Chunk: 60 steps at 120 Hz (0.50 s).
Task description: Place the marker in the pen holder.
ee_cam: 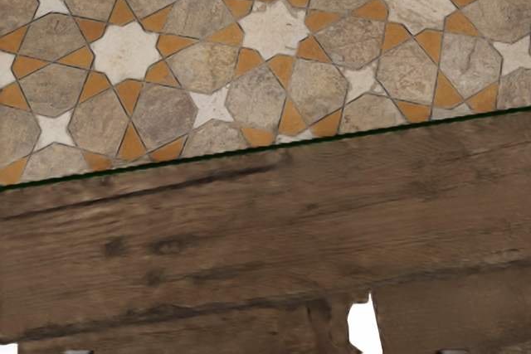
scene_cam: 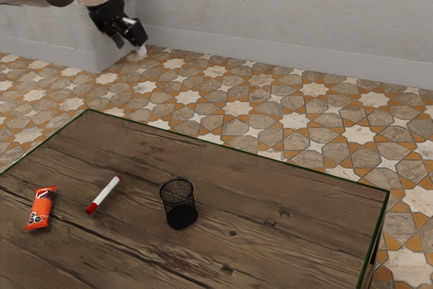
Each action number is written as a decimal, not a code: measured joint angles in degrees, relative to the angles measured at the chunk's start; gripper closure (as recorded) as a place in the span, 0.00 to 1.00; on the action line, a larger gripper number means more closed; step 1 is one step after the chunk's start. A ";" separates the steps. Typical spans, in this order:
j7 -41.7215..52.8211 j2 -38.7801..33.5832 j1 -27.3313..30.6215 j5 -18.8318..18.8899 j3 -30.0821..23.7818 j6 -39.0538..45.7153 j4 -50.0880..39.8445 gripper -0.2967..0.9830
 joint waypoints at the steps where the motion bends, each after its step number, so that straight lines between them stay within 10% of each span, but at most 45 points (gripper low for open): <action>1: -0.35 -0.22 -0.68 0.13 -0.04 -0.82 1.13 0.36; 33: -9.41 -1.85 -21.80 3.24 3.66 -17.30 -0.41 0.27; 50: -12.16 2.34 -21.27 4.41 4.98 -18.33 -12.99 0.25; 60: -12.42 5.80 -10.74 5.14 5.07 -16.16 -16.35 0.25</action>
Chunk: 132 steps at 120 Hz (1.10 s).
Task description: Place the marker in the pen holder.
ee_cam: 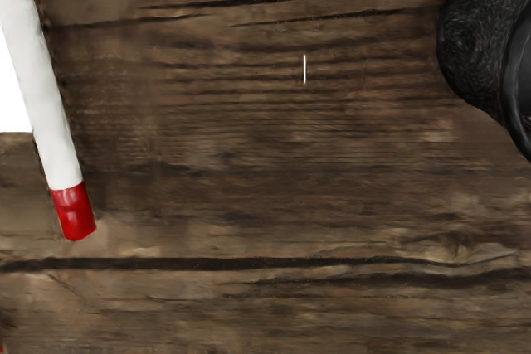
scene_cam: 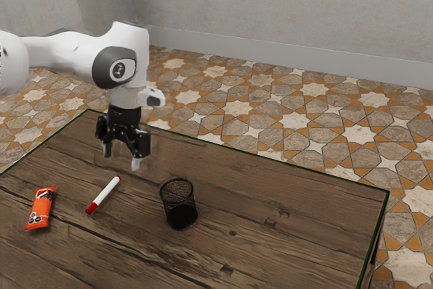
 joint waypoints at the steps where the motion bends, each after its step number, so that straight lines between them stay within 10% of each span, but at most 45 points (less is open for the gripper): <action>1: 0.04 0.58 1.60 0.05 0.01 0.29 -0.11 0.25; 14: 1.16 7.00 13.20 0.17 0.12 4.06 -0.07 0.24; 98: 10.99 20.85 17.42 -4.28 0.18 13.62 4.70 0.24; 132: 13.12 20.82 17.45 -4.54 0.11 14.97 5.37 0.62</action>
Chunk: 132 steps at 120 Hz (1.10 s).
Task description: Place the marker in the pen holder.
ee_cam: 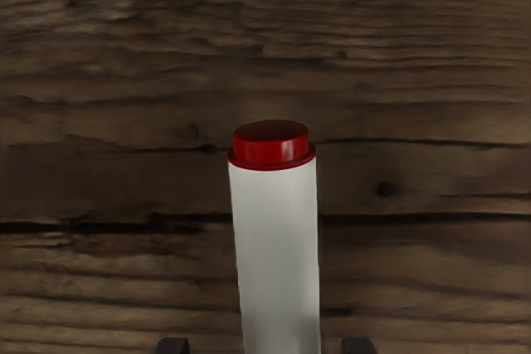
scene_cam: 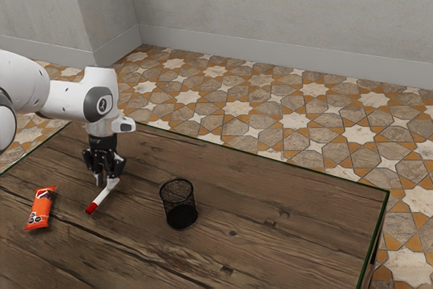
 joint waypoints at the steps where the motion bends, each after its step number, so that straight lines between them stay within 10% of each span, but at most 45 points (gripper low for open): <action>1: 0.04 0.01 0.00 -0.01 0.00 0.02 -0.01 0.63; 66: 1.26 0.71 0.04 -2.02 -0.09 1.31 -0.77 0.83; 80: 0.69 -15.06 -5.30 3.35 -2.32 4.00 -6.73 0.85; 102: -3.81 -40.62 -8.05 13.24 -13.09 27.22 -30.53 0.85; 132: -11.77 -37.66 -6.79 13.43 -15.07 53.40 -35.22 0.85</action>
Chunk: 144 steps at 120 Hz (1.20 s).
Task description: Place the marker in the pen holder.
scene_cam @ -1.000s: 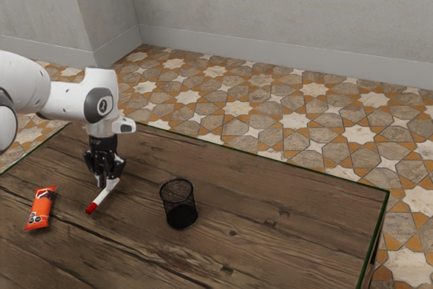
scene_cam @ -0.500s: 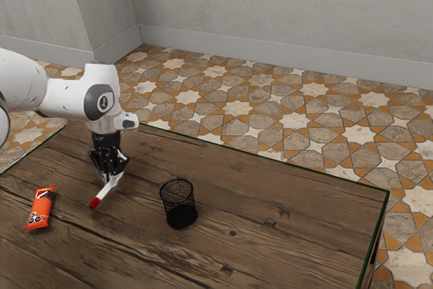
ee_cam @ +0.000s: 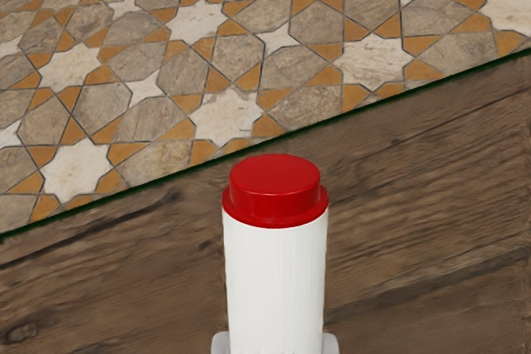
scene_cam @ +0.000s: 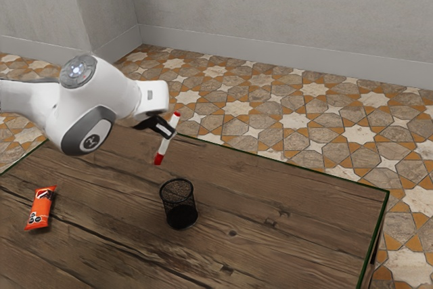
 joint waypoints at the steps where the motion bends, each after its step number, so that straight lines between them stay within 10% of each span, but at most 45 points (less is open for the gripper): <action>1: -0.22 0.05 0.07 -0.10 -0.14 0.48 -0.05 0.85; 66: -13.73 0.94 1.16 -2.71 -3.36 10.52 -6.86 0.85; 102: -17.77 -2.01 2.31 -2.22 -3.68 4.77 -3.81 0.41; 125: -18.80 4.24 3.70 -7.63 -0.79 -35.01 43.88 0.30; 144: -17.91 8.81 -1.59 -7.12 3.58 -60.04 58.88 0.27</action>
